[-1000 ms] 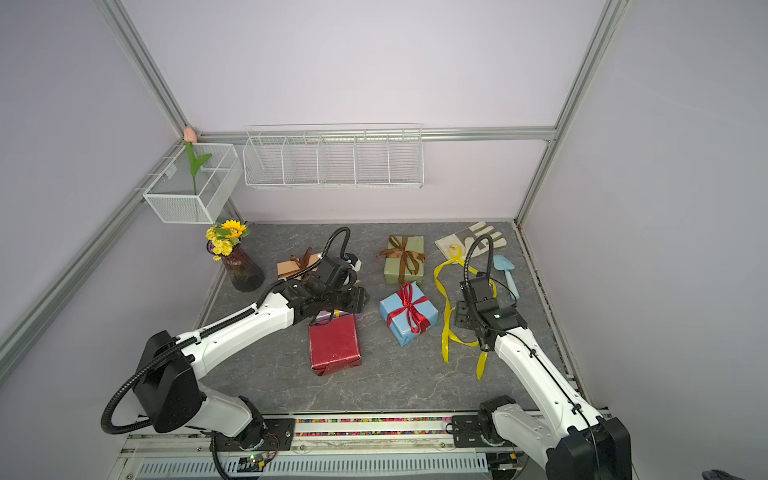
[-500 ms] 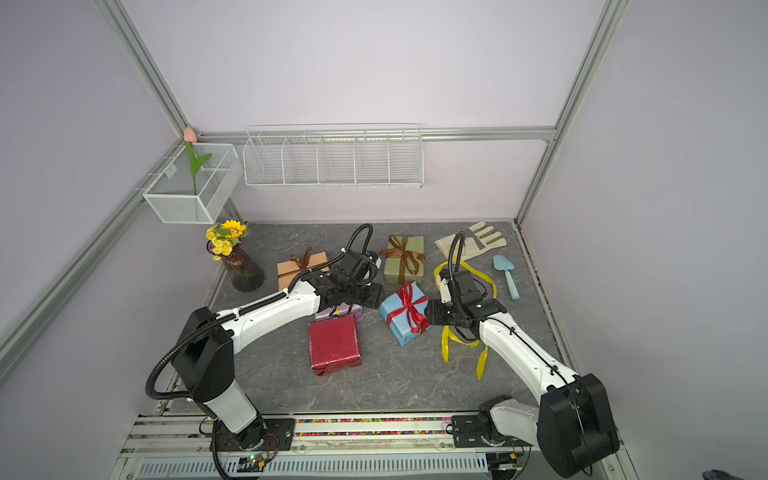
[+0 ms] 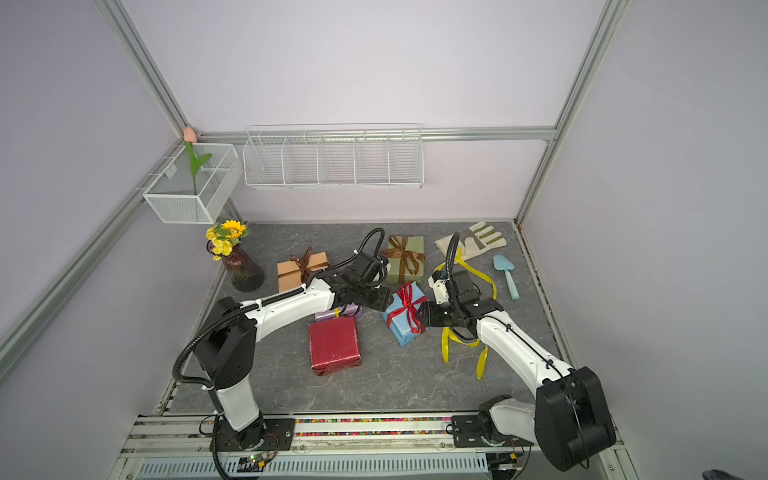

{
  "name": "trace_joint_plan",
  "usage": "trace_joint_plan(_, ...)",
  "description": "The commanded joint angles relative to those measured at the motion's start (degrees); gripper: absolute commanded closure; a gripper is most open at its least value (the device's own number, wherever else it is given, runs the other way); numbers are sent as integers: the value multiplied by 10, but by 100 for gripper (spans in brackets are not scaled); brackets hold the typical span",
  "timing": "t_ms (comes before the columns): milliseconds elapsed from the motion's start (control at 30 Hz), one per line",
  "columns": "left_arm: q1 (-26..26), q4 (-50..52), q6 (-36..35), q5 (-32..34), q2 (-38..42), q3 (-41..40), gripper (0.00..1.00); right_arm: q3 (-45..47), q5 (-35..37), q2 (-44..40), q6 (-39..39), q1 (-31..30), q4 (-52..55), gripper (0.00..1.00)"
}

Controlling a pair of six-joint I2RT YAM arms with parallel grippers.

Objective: Untie the ribbon bows on the gift boxes
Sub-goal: Untie the ribbon from the gift box.

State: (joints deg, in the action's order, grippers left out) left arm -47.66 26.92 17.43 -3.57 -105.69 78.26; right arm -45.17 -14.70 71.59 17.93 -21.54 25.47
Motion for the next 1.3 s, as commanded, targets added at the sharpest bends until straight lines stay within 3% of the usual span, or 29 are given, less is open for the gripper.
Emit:
trace_joint_plan(0, -3, 10, 3, 29, -13, 24, 48, 8, 12, 3, -11, -3, 23, 42)
trace_joint_plan(567, -13, 14, -1, 61, -36, 24, 48, 28, -29, 37, -5, -4, -10, 43)
trace_joint_plan(1100, -15, 11, 2, 69, -36, 14, 48, 40, -56, 21, 4, -5, -34, 73)
trace_joint_plan(1267, -16, 9, 3, 69, -39, 12, 48, 37, -53, 5, 3, -5, -23, 76)
